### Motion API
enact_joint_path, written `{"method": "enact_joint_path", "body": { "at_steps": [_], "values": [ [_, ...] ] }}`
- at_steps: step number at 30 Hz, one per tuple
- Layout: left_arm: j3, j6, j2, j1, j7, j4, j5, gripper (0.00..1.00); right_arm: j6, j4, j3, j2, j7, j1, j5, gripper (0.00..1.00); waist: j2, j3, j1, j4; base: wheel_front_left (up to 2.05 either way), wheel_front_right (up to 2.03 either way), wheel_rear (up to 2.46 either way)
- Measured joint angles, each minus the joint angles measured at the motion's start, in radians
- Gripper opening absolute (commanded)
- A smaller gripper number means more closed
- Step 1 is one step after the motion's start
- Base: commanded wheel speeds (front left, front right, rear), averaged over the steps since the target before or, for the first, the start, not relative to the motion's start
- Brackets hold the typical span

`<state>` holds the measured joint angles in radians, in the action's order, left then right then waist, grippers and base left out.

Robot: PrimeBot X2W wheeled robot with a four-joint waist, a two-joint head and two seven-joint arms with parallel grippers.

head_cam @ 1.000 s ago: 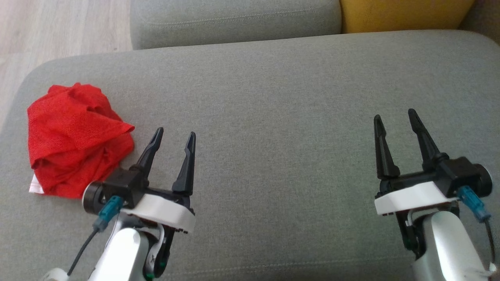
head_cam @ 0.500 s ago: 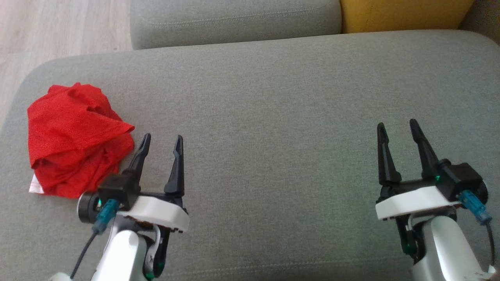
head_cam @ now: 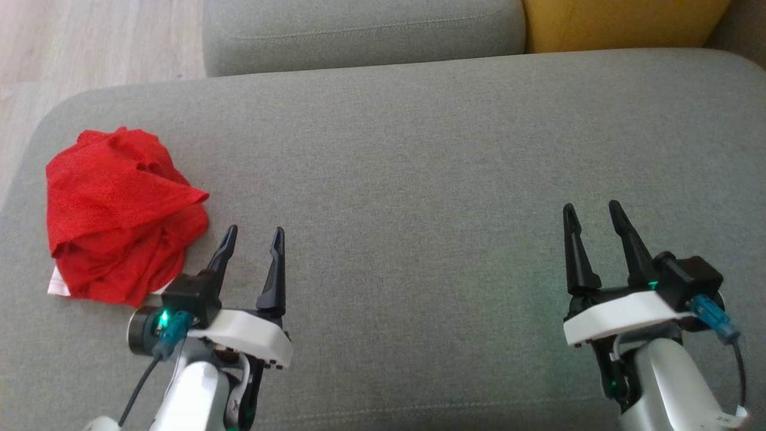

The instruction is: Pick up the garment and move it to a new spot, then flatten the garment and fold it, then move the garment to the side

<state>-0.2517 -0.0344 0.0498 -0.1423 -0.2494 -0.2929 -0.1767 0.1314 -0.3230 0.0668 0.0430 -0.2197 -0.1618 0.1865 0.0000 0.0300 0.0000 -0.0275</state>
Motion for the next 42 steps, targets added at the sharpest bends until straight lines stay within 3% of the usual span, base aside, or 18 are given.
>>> {"method": "enact_joint_path", "body": {
  "at_steps": [15, 42],
  "values": [
    [0.006, 0.008, -0.003, -0.001, 0.0, -0.002, 0.007, 1.0, 0.0, -0.01, 0.023, 0.001, -0.001, -0.014, -0.013, 1.0, 0.0, 0.008, 0.0, 0.039, 0.0, 0.0, 0.0],
    [0.057, -0.011, -0.005, 0.015, 0.0, 0.059, -0.037, 1.0, 0.0, 0.018, 0.118, 0.002, -0.002, -0.014, -0.038, 1.0, 0.0, 0.03, 0.0, 0.321, 0.0, 0.0, 0.0]
  ]
}}
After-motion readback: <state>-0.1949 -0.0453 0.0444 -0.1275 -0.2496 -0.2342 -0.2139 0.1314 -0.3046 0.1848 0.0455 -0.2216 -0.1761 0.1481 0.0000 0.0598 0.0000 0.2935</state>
